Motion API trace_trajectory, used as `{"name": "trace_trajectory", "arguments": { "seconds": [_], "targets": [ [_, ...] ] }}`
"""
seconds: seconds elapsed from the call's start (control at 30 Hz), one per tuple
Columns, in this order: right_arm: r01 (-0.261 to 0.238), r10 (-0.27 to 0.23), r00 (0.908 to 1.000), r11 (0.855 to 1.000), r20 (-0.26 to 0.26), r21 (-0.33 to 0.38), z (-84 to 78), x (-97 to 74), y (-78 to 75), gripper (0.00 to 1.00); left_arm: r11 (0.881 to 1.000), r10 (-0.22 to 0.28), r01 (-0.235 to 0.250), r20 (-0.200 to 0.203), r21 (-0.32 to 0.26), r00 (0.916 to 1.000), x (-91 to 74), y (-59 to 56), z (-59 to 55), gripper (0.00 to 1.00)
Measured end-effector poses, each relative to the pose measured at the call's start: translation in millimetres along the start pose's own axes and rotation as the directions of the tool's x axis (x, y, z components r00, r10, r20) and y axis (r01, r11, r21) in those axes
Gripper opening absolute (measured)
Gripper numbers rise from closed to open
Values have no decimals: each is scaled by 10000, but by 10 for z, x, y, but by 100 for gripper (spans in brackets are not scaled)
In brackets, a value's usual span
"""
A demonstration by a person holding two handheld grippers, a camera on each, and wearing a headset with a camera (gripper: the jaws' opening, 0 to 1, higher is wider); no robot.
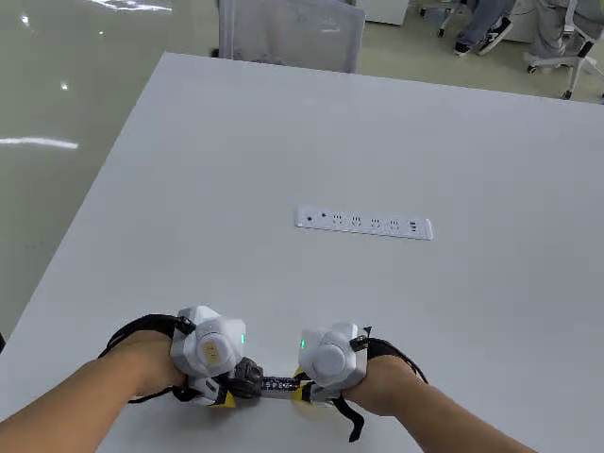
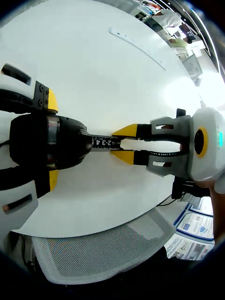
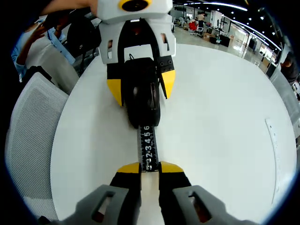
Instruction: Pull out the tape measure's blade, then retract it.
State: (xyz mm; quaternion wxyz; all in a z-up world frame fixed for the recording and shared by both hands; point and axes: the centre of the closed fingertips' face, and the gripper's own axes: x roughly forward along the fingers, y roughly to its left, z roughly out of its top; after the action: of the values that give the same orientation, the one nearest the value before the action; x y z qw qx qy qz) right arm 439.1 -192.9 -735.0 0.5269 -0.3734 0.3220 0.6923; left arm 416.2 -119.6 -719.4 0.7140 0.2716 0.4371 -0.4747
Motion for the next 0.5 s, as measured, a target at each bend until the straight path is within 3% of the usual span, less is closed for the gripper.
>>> {"name": "trace_trajectory", "arguments": {
  "seconds": [0.5],
  "targets": [
    [202, -196, 9996, 9993, -227, 307, -297, -138, -39, 12, 10000, 5, -5, -16, -29, 10000, 27, 18, 7, 40]
  ]
}}
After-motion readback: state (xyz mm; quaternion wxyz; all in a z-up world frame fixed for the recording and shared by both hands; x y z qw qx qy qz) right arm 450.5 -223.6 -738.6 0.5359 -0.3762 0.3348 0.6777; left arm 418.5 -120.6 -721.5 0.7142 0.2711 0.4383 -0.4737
